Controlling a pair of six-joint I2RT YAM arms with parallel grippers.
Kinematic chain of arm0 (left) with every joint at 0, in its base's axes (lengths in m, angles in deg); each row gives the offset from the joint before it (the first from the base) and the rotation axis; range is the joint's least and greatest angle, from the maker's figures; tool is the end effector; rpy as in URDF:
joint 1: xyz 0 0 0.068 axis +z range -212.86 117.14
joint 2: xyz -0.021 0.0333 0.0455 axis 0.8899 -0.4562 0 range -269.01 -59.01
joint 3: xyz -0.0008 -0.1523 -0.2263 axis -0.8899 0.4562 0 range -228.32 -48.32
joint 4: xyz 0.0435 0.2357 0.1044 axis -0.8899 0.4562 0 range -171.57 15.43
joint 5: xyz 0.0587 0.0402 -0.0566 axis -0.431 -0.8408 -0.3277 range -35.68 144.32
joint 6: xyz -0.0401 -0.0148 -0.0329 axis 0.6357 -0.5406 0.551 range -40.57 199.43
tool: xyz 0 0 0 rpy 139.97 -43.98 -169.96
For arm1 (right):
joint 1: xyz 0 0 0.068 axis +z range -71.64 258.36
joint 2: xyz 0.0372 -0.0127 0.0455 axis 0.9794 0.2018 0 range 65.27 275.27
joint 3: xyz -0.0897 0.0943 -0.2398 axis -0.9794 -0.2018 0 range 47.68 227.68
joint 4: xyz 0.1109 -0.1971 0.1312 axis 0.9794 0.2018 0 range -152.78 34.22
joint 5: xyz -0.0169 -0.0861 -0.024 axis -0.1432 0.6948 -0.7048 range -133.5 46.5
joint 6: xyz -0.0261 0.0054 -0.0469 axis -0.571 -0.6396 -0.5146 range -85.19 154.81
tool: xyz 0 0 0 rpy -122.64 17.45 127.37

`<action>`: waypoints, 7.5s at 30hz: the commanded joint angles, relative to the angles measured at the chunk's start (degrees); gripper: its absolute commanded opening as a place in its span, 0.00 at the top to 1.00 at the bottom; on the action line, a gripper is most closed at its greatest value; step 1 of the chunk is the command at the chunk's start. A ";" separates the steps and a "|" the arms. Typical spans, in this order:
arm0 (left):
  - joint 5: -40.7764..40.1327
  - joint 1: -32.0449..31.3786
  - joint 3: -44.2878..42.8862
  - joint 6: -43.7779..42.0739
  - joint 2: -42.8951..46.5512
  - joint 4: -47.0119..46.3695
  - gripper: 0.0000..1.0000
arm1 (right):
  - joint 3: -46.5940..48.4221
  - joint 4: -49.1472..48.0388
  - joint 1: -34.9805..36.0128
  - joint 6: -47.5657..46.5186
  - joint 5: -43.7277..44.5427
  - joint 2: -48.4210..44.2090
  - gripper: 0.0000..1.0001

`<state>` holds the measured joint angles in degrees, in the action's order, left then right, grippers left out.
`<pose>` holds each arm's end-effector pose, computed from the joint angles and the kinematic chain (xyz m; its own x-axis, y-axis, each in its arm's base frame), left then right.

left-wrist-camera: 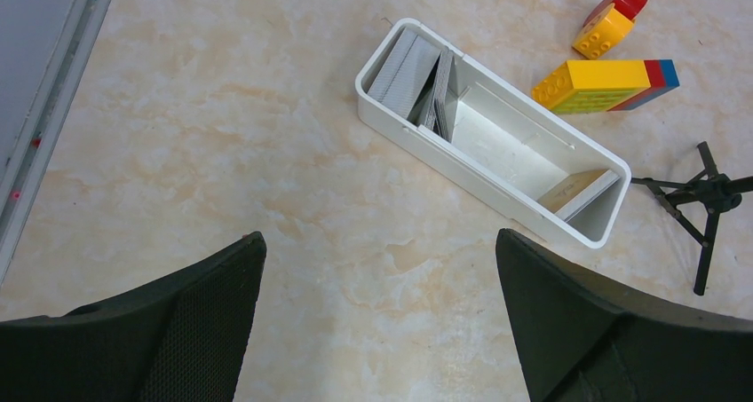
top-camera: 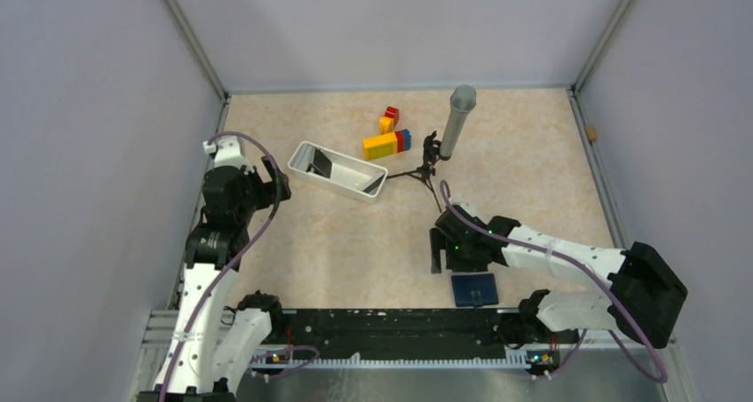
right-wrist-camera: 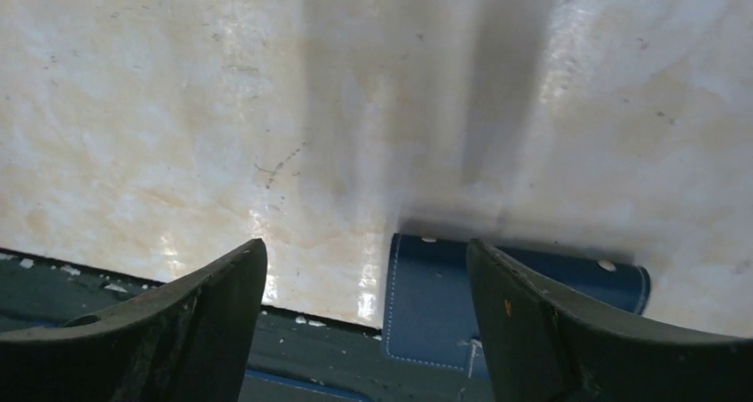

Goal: Put the credit cards into the card holder
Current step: Pick up the card holder from the center of the board, then place the card holder at the center of the board, then open the card holder at the center of the board.

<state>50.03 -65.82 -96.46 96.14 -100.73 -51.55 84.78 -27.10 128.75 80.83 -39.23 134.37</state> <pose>0.1600 -0.0056 0.3324 -0.3779 -0.2674 -0.8864 -0.1312 0.9632 -0.2347 0.1339 0.1577 0.1798 -0.9494 -0.0218 -0.3133 -0.0966 0.9695 0.2254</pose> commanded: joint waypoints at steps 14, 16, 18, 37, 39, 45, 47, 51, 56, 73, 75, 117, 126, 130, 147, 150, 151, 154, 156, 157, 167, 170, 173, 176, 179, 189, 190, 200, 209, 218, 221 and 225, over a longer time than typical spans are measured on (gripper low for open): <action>1.22 -0.14 0.72 -0.54 0.81 -2.42 0.01 | 4.27 22.82 11.08 15.33 13.74 -0.21 0.15; 1.26 -0.16 0.76 -0.46 0.74 -2.42 0.01 | 4.42 21.64 12.61 15.61 13.46 1.56 0.15; 1.31 -0.19 0.78 -0.45 0.73 -2.41 0.01 | 5.10 20.99 14.32 15.97 13.58 4.13 0.16; 1.13 -0.20 0.91 -0.28 0.83 -2.39 0.01 | 3.90 18.67 18.79 18.29 15.89 14.19 0.33; 1.05 -0.20 0.94 -0.27 0.71 -2.44 0.01 | 3.25 17.86 18.97 18.52 15.85 14.75 0.42; 1.12 -0.20 0.94 -0.27 0.57 -2.51 0.01 | 2.84 17.00 19.05 18.17 17.52 15.10 0.86; 1.26 -0.20 0.94 -0.27 0.52 -2.47 0.01 | 4.40 18.13 18.98 17.36 19.40 14.95 1.00; 2.86 -0.27 0.94 -0.56 0.47 -2.64 0.01 | 8.93 19.39 19.00 14.06 22.49 14.00 1.00; 9.64 -1.07 1.36 -1.77 0.57 -3.85 0.01 | 14.60 17.38 18.97 6.43 23.23 8.98 1.00; 56.53 -17.66 8.64 -4.42 -2.47 -20.33 0.01 | 13.02 -19.80 -2.44 -18.91 -36.24 -3.30 1.00; 58.30 -18.76 9.07 -4.35 -2.93 -21.18 0.01 | 13.89 -21.82 -4.20 -19.54 -44.87 -2.84 1.00; 48.10 -31.96 3.35 -2.42 -14.66 -13.00 1.00 | 23.76 -12.85 -11.98 -27.71 -48.99 3.77 0.34; 47.35 -27.69 1.51 -1.01 -23.37 -8.87 1.00 | 15.69 -27.16 -8.19 -28.95 -52.71 3.44 0.53; 51.62 -25.08 1.81 0.58 -24.31 -10.89 1.00 | 14.52 -31.22 -3.95 -29.13 -55.75 7.16 0.56; 66.38 -23.95 3.07 1.53 -23.01 -14.99 1.00 | 17.21 -28.16 -3.42 -37.75 -52.10 13.11 0.50; 67.66 -23.97 3.62 2.49 -22.49 -16.30 1.00 | 17.15 -27.73 -3.32 -38.69 -52.62 13.33 0.49; 67.76 -24.01 3.62 2.61 -22.45 -16.45 1.00 | 17.02 -28.32 -3.19 -38.52 -53.75 13.37 0.49; 67.10 -23.97 3.49 2.64 -22.62 -16.36 1.00 | 16.99 -30.44 -1.75 -37.55 -56.22 13.79 0.49; 66.80 -24.00 3.44 2.58 -22.60 -16.29 1.00 | 17.16 -31.67 -0.64 -36.89 -57.16 14.24 0.50; 66.68 -24.00 3.42 2.54 -22.62 -16.31 1.00 | 17.33 -32.26 -0.12 -36.50 -57.60 14.51 0.51; 63.77 -23.78 3.02 1.56 -23.27 -14.68 1.00 | 19.26 -35.02 2.10 -35.33 -58.98 17.34 0.60; 61.05 -22.66 2.70 1.40 -23.90 -13.50 1.00 | 19.48 -34.44 2.60 -35.36 -59.30 17.31 0.63; 57.15 -20.75 2.38 1.35 -24.64 -12.05 1.00 | 19.63 -33.73 2.80 -35.18 -60.95 16.91 0.64; 55.42 -19.26 2.46 2.21 -25.33 -11.83 1.00 | 19.90 -33.01 3.49 -34.79 -63.76 16.31 0.66; 55.17 -18.54 2.43 3.04 -26.44 -11.91 1.00 | 20.05 -32.49 4.38 -34.30 -66.95 15.75 0.66; 56.65 -18.35 1.57 2.97 -30.35 -9.82 1.00 | 18.92 -30.46 5.42 -33.49 -58.79 11.00 0.67; 54.60 -18.51 2.64 5.02 -29.90 -11.03 1.00 | 18.81 -29.60 5.30 -32.68 -52.74 9.88 0.66; 22.16 -28.52 28.50 34.81 -16.90 -41.47 1.00 | 13.74 -18.85 4.18 -13.74 -8.77 6.81 0.41; 11.28 -31.14 33.48 37.95 -15.42 -44.23 1.00 | 10.53 -25.90 6.79 -2.35 -10.49 13.43 0.40; 11.07 -31.75 33.72 37.69 -17.41 -45.29 1.00 | 14.09 -30.11 7.31 -2.47 -10.18 22.00 0.40; 11.06 -31.75 33.76 37.78 -18.14 -45.66 1.00 | 16.42 -30.40 7.33 -3.75 -8.21 24.37 0.41; 10.98 -31.71 33.73 37.61 -18.73 -45.67 1.00 | 18.98 -30.59 7.28 -5.04 -8.42 27.15 0.42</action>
<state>62.12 -97.36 -63.21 133.58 -118.80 -94.26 99.27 -54.66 135.35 77.38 -48.98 159.61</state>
